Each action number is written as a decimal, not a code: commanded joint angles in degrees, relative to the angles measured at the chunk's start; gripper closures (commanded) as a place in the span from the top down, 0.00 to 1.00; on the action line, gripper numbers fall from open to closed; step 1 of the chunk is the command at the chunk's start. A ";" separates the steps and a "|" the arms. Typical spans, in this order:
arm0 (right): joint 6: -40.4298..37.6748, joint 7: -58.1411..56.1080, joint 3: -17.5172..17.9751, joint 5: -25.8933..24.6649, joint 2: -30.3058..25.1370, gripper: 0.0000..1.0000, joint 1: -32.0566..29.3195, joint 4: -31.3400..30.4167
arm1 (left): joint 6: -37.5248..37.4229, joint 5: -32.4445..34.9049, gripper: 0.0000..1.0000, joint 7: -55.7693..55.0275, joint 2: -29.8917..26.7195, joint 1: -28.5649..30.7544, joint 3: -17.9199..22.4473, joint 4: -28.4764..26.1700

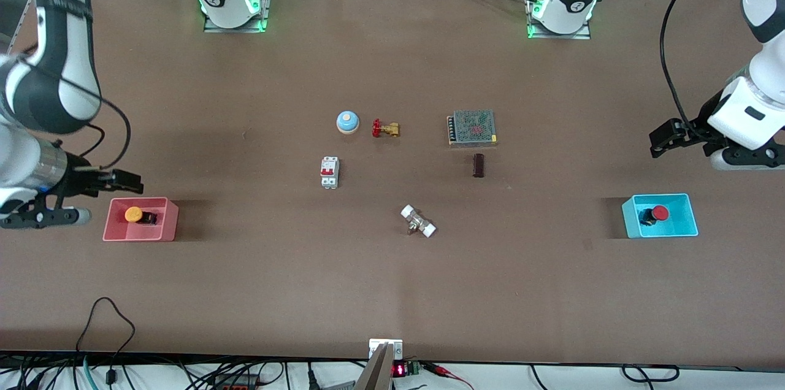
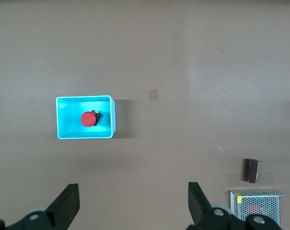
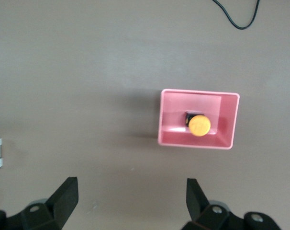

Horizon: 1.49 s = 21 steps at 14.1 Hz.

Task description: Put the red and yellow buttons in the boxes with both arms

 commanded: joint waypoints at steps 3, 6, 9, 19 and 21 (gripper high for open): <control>-9.54 3.04 -0.08 -0.12 -8.76 1.00 2.63 -0.08 | -1.85 0.33 1.00 1.24 -2.62 0.75 -0.21 -0.59; -17.87 6.72 -0.17 -1.17 -9.30 1.00 2.28 3.87 | -2.29 -3.34 1.00 1.68 -3.42 0.05 1.27 -0.59; -18.43 8.59 0.88 -6.52 -12.55 1.00 1.14 2.22 | -4.66 -4.06 1.00 3.61 -5.26 -11.77 13.88 -0.68; -15.00 9.29 12.31 -9.79 -19.66 1.00 -8.36 -6.57 | -6.34 -4.94 1.00 5.02 -7.99 -17.36 21.59 -0.68; -15.78 9.21 12.22 -9.79 -20.28 1.00 -8.53 -6.57 | -6.42 -5.29 1.00 5.02 -8.07 -17.44 21.58 -0.68</control>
